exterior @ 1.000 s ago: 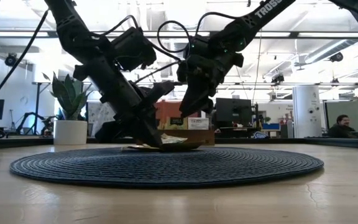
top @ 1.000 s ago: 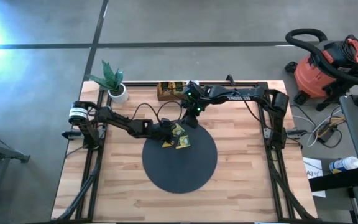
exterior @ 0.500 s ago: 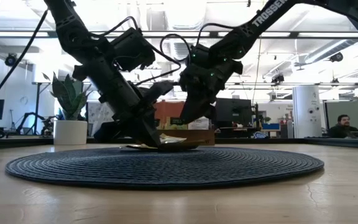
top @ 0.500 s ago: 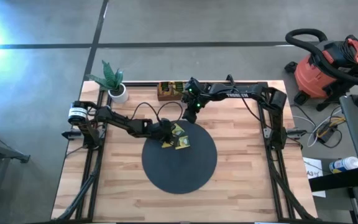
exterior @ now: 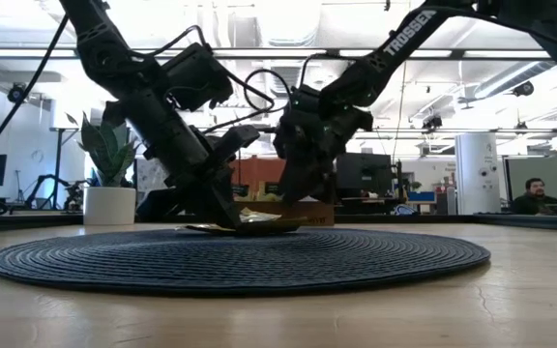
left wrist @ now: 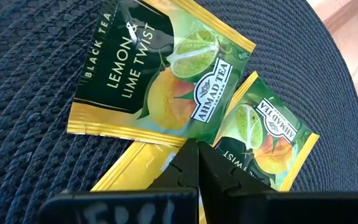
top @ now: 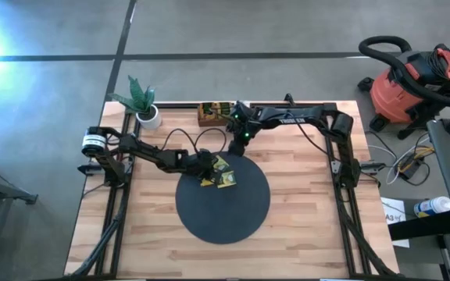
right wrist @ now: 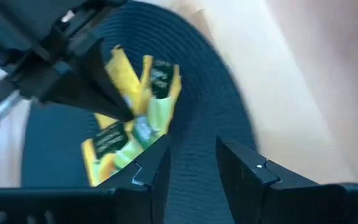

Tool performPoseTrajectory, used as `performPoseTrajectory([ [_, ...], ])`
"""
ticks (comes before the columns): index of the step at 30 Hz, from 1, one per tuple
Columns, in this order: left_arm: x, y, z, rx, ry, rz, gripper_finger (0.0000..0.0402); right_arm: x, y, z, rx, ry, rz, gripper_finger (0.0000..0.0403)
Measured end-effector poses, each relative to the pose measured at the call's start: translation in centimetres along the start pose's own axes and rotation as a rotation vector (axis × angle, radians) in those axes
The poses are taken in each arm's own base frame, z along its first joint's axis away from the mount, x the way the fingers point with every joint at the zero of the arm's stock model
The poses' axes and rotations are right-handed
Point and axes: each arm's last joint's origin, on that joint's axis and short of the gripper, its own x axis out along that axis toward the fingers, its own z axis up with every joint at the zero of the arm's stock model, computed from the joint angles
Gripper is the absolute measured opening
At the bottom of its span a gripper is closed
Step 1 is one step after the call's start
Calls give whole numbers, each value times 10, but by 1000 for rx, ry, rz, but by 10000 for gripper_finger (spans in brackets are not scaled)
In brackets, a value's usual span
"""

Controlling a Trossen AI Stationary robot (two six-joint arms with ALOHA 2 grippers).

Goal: Pick & Place Tea
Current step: Put the yellow tea bag into the middle section of the wooden organizer

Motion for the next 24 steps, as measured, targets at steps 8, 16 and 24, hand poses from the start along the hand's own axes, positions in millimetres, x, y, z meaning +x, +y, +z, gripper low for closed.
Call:
performPoseTrajectory([
  [8,0,1,7,1,-28,-24,0,18,6,-6,13,41,30,125],
  [16,0,1,12,3,-52,-39,0,26,16,-9,-14,55,40,125],
  [24,0,1,13,4,-61,-41,0,27,15,-8,-19,38,15,125],
])
